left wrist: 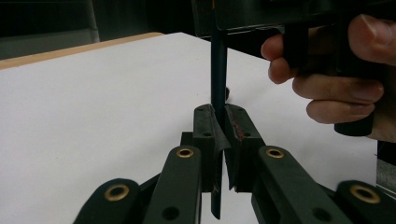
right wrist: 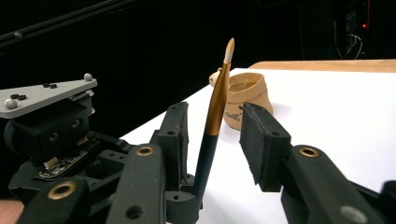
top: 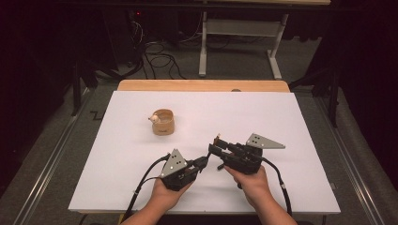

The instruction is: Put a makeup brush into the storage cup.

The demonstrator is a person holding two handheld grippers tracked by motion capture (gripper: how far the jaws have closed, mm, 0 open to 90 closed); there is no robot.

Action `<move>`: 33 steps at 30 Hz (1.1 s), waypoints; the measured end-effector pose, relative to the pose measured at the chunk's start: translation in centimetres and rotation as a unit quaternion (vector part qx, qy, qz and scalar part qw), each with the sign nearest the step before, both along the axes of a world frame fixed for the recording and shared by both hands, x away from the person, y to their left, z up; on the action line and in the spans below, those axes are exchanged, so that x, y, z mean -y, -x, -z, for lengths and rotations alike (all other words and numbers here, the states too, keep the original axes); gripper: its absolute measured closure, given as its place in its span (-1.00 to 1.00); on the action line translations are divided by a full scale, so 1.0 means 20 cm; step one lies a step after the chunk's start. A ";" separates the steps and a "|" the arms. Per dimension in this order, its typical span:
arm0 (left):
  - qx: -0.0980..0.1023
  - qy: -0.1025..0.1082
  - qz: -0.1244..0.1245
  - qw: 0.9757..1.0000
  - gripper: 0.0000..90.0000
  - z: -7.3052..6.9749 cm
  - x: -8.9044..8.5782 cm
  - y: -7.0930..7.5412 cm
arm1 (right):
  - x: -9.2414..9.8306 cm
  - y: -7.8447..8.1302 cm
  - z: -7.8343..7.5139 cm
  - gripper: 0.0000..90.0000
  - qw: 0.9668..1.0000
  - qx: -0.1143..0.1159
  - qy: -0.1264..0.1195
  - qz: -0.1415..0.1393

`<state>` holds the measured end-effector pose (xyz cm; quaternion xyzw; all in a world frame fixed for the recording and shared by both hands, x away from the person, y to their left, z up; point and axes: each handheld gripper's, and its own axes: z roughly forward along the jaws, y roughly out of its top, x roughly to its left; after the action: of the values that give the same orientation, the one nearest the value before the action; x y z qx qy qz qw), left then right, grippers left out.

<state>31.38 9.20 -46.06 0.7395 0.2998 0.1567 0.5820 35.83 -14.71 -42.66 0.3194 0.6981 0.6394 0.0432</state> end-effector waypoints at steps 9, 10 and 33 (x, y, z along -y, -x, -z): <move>0.000 -0.002 0.002 1.000 0.86 0.00 0.01 0.00 | 0.00 0.00 0.00 0.58 1.000 -0.009 -0.007 0.000; 0.000 -0.003 0.002 1.000 0.86 0.00 0.01 0.00 | 0.00 0.00 0.00 0.60 1.000 -0.009 -0.008 0.000; 0.000 -0.002 -0.001 1.000 0.86 0.01 0.01 0.01 | 0.02 -0.01 0.01 0.85 0.999 -0.035 -0.029 -0.007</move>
<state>31.26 9.04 -46.19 0.7400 0.3003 0.1584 0.5806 36.02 -15.06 -42.93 0.3378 0.6826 0.6480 0.0056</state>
